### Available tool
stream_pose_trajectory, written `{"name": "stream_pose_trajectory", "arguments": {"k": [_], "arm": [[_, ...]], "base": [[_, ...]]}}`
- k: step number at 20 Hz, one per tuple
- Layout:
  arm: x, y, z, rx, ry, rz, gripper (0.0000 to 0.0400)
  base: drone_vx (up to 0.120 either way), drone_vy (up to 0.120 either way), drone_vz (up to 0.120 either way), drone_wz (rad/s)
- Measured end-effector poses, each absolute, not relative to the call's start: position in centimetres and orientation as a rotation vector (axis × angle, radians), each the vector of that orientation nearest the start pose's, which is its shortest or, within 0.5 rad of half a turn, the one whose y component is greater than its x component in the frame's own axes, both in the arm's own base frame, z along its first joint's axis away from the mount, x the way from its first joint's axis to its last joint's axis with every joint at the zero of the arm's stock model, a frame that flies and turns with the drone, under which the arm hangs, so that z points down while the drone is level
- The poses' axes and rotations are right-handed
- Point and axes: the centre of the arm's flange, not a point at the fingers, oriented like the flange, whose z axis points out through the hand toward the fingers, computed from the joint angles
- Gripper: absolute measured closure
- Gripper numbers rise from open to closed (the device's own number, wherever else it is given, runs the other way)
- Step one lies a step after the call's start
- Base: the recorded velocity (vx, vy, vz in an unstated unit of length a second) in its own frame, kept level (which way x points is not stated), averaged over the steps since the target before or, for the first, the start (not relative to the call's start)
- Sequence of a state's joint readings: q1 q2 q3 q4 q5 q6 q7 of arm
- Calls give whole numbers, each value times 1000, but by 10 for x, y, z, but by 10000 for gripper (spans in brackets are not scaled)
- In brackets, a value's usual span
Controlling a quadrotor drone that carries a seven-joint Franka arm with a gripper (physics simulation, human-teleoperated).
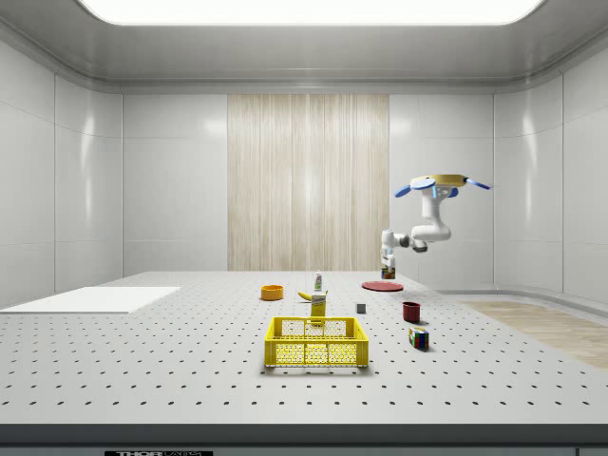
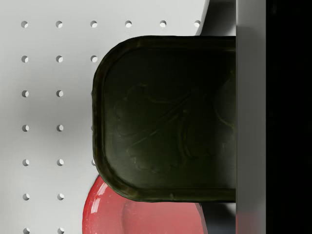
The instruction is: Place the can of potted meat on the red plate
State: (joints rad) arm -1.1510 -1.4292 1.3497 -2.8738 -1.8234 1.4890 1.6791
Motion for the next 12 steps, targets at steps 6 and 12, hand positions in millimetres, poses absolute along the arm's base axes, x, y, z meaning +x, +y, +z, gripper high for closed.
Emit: {"name": "stream_pose_trajectory", "arguments": {"k": [6, 12], "arm": [[307, 0, 493, -4, 2, 790, 115], [307, 0, 493, -4, 2, 790, 115]], "base": [[0, -120, 0, 0], [0, -120, 0, 0]]}}
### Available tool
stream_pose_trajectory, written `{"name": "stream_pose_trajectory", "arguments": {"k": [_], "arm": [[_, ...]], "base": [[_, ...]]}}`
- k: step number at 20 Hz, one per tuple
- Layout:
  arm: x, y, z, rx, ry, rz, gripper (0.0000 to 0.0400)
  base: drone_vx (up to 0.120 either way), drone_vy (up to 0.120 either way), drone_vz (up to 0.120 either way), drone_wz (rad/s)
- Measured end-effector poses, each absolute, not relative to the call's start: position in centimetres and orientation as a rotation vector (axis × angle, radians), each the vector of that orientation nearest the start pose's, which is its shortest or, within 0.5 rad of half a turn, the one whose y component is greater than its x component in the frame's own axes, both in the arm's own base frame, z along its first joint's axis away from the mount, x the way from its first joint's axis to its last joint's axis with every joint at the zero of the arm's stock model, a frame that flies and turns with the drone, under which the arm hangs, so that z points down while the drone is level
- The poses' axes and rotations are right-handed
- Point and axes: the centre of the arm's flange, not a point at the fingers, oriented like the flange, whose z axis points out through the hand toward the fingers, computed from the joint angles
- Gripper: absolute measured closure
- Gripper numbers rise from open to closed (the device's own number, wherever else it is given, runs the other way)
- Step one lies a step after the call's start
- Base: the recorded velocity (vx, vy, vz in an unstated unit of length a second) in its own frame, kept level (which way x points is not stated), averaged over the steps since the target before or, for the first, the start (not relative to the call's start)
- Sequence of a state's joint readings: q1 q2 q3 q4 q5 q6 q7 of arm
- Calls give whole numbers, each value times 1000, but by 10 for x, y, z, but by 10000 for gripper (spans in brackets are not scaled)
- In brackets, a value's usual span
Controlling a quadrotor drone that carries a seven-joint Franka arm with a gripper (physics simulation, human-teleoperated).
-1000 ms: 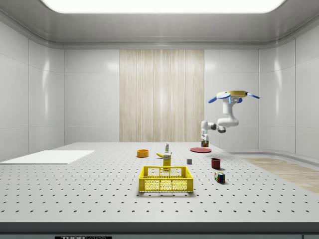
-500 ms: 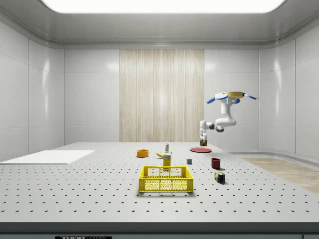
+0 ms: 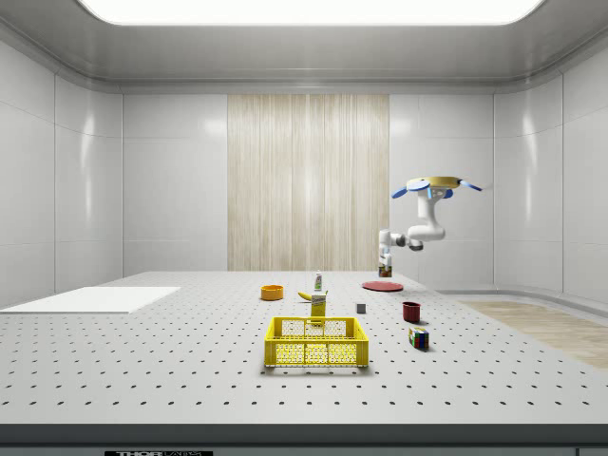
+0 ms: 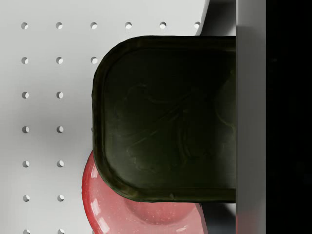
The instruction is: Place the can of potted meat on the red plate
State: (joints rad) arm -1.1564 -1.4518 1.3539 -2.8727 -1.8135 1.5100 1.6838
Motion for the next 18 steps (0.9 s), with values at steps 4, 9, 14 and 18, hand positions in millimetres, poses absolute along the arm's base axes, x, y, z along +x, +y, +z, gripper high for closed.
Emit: {"name": "stream_pose_trajectory", "arguments": {"k": [4, 9, 14, 18], "arm": [[307, 0, 493, -4, 2, 790, 115], [307, 0, 493, -4, 2, 790, 115], [307, 0, 493, -4, 2, 790, 115], [307, 0, 493, -4, 2, 790, 115]], "base": [[0, -120, -30, 0], [0, -120, -24, 0], [0, -120, -24, 0], [0, -120, 0, 0]]}}
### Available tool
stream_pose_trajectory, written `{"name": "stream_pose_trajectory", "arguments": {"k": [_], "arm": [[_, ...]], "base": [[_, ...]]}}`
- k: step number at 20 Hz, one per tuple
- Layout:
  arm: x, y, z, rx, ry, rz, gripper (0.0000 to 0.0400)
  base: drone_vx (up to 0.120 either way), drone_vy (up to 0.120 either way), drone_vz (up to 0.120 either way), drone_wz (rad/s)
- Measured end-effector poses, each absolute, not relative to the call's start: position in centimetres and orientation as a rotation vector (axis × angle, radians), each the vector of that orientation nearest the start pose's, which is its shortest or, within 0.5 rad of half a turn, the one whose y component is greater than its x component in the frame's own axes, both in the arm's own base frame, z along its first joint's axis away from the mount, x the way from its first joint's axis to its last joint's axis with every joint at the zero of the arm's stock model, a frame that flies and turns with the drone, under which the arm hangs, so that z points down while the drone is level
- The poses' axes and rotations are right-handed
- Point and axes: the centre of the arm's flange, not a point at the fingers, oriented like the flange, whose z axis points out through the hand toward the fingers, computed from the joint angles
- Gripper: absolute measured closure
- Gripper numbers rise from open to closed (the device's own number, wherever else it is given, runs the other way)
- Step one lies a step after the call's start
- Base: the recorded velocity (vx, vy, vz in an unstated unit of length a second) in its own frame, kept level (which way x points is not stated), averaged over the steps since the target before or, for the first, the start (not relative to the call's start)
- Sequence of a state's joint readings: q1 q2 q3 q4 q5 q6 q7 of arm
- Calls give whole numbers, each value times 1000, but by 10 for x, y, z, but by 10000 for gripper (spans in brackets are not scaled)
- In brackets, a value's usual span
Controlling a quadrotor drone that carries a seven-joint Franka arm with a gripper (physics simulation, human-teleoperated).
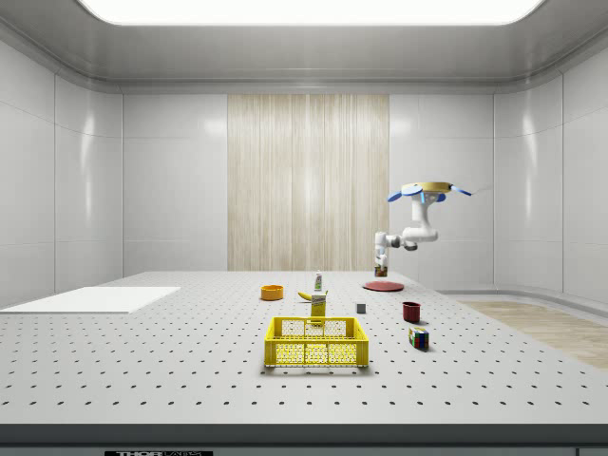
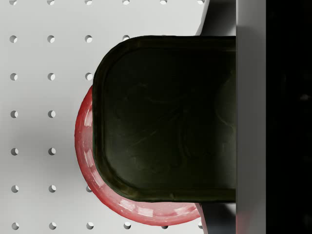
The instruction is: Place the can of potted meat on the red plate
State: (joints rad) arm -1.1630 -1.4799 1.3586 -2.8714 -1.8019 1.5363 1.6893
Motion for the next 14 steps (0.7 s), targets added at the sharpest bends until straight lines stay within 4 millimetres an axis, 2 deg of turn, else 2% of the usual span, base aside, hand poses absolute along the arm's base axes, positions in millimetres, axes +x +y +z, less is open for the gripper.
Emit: {"name": "stream_pose_trajectory", "arguments": {"k": [4, 14], "arm": [[307, 0, 493, -4, 2, 791, 115], [307, 0, 528, -3, 1, 792, 116]], "base": [[0, -110, 0, 0], [0, 0, 0, 0]]}}
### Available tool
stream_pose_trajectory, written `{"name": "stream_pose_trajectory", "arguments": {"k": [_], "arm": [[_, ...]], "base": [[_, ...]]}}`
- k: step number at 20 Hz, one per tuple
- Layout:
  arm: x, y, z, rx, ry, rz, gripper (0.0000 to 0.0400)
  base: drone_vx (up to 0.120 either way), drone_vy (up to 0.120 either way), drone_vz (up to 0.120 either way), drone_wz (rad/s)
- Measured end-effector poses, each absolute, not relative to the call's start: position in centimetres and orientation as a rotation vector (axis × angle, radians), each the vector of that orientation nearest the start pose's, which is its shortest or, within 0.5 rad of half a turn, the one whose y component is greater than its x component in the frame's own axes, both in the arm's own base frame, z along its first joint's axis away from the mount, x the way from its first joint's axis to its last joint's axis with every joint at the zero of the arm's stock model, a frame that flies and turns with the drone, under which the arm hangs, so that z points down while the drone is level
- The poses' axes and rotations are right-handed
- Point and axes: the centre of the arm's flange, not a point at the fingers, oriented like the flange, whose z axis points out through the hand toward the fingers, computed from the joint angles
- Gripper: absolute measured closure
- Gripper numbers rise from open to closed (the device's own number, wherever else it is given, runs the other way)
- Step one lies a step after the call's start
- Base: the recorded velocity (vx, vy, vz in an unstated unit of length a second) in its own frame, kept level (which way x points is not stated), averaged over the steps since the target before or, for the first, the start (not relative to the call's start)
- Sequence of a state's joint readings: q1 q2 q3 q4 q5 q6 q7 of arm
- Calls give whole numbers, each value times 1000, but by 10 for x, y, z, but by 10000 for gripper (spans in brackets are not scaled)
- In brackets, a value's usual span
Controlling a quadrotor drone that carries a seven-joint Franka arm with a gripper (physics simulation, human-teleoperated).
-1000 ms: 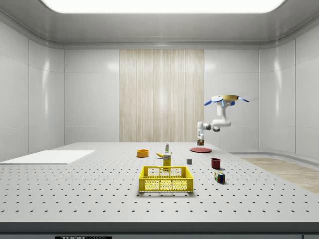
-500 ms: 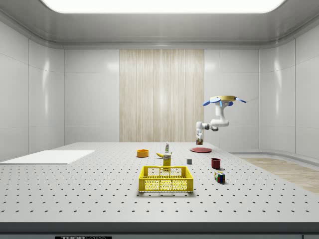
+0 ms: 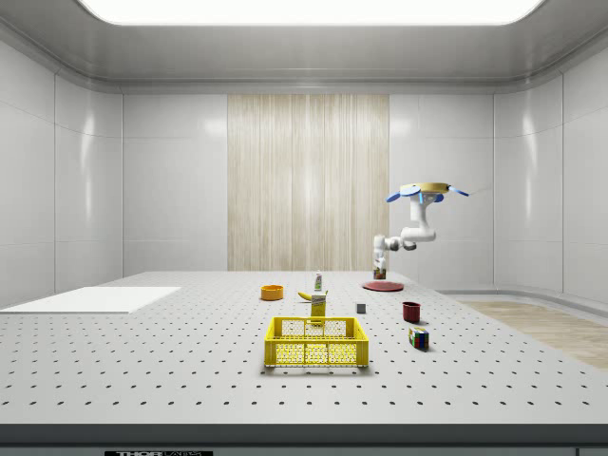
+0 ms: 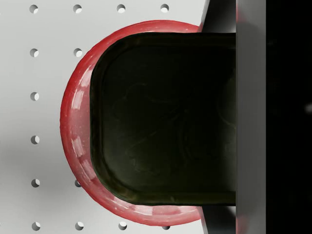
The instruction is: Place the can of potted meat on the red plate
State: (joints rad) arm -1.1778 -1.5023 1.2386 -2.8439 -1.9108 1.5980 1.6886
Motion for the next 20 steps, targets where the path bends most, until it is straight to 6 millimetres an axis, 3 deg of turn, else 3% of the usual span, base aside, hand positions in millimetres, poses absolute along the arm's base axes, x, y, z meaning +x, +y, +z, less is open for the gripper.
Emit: {"name": "stream_pose_trajectory", "arguments": {"k": [6, 9, 13, 20], "arm": [[307, 0, 551, -4, 2, 792, 115], [307, 0, 556, -2, 0, 790, 53], [307, 0, 551, -1, -1, 788, 19], [307, 0, 537, 0, -2, 786, 4]], "base": [[0, 0, 0, 0], [0, 0, 0, 0], [0, 0, 0, 0], [0, 0, 0, 0]]}}
